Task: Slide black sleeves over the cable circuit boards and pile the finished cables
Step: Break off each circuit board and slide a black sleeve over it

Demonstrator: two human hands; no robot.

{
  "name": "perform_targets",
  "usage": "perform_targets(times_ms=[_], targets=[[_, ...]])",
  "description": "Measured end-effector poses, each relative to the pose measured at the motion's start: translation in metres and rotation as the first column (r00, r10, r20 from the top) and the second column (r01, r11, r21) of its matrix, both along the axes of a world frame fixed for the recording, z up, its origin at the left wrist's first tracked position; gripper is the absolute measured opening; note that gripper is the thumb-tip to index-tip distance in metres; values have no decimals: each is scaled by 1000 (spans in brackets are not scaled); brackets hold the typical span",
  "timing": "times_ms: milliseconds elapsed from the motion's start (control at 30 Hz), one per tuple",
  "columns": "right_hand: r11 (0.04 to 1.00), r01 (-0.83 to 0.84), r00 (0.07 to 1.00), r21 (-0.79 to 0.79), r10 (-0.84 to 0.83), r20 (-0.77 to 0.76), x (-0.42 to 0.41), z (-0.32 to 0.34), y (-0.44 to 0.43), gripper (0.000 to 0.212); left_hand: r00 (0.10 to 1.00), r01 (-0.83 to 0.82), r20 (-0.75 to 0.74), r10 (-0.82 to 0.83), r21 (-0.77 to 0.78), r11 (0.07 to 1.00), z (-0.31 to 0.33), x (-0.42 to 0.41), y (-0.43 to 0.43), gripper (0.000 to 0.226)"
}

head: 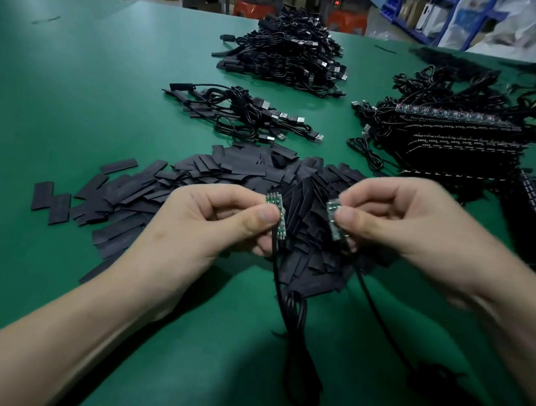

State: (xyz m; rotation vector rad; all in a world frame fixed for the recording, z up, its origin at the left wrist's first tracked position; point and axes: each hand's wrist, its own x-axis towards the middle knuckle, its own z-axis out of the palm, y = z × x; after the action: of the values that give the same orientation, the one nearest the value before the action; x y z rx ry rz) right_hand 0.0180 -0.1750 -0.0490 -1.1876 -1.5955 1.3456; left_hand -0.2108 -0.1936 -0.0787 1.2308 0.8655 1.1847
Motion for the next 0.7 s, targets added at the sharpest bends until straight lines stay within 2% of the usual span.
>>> perform_targets(times_ms=[33,100,133,167,200,267,400,500,533,600,633,700], targets=[[998,30,988,60,-39,149,8,5,3,24,1000,-17,-6,17,15,1000,0,-1,0,10],[971,76,884,225,-170,436,23,10,6,29,998,-42,-34,44,58,997,1,-2,0,7],[939,103,823,329,-266,502,26,10,5,27,996,-59,-62,64,85,995,2,-1,0,6],[893,122,786,433,-353,507,27,9,4,25,992,-76,-95,87,113,991,2,0,0,7],[854,119,785,507,-393,478,22,9,1,23,986,-93,-125,110,140,986,2,1,0,9],[845,34,840,534,-314,442,3,6,-6,26,975,-122,-159,153,187,975,1,2,0,13],[921,-172,902,349,5,432,-29,-10,-18,32,970,-149,-157,185,215,965,-2,2,2,16],[958,-172,958,229,108,265,-32,-13,-19,24,978,-93,-162,133,231,969,-2,2,2,14],[964,-171,974,201,135,181,-29,-11,-19,21,970,-77,-205,132,254,964,-3,1,2,12],[980,-154,987,126,158,-23,-23,-5,-17,19,884,-50,-419,206,354,934,-6,-1,1,16],[987,-128,985,97,138,-106,-20,-3,-16,19,797,-11,-546,257,413,911,-9,-2,1,24],[995,-67,981,72,78,-179,-13,-1,-13,22,607,79,-725,325,462,884,-11,-1,-3,42]])
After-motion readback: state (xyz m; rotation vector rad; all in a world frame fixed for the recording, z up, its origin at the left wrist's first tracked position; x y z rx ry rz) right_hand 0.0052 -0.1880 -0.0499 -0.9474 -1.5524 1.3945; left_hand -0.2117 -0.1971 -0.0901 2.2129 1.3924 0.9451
